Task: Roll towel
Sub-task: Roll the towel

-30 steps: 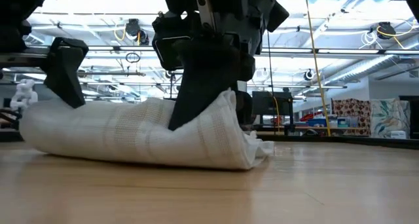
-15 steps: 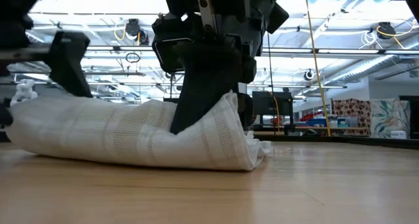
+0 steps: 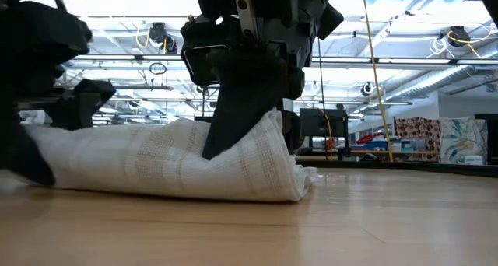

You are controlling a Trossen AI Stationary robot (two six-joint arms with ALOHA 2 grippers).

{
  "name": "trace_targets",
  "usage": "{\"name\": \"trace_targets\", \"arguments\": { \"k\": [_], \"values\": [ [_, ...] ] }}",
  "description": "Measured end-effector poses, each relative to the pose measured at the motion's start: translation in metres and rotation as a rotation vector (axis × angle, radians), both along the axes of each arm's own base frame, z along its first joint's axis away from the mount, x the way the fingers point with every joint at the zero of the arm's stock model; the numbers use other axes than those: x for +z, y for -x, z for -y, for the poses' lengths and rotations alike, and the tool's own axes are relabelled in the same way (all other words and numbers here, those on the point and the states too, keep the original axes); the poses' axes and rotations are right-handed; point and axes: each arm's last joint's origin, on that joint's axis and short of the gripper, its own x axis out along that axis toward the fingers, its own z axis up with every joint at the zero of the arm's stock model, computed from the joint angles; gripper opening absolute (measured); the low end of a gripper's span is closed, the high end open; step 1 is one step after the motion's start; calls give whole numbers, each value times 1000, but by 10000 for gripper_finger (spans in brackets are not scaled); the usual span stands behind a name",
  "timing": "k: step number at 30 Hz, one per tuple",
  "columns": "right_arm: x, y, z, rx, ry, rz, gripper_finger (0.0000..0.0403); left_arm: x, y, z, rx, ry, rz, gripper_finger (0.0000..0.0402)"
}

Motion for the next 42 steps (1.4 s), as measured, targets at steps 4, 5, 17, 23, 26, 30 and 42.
{"name": "trace_targets", "arguments": {
  "k": [4, 5, 17, 23, 26, 30, 42],
  "values": [
    [8, 3, -3, 5, 6, 8, 73, 4, -1, -1, -13, 94, -31, 134],
    [12, 5, -4, 11, 21, 11, 82, 6, -2, -1, -23, 117, -38, 110],
    [71, 57, -63, 116, 501, 215, 155, 17, -16, -23, -50, 499, -186, 74],
    [57, 65, -114, 10, 791, 444, 185, 16, -26, -49, -24, 696, -282, 75],
    [43, 64, -126, -30, 827, 484, 214, 11, -26, -67, -4, 778, -314, 77],
    [18, 59, -129, -61, 849, 454, 260, 5, -25, -87, 7, 901, -339, 78],
    [-10, 37, -90, -140, 843, 312, 267, -3, -17, -105, 30, 988, -378, 80]
  ]
}}
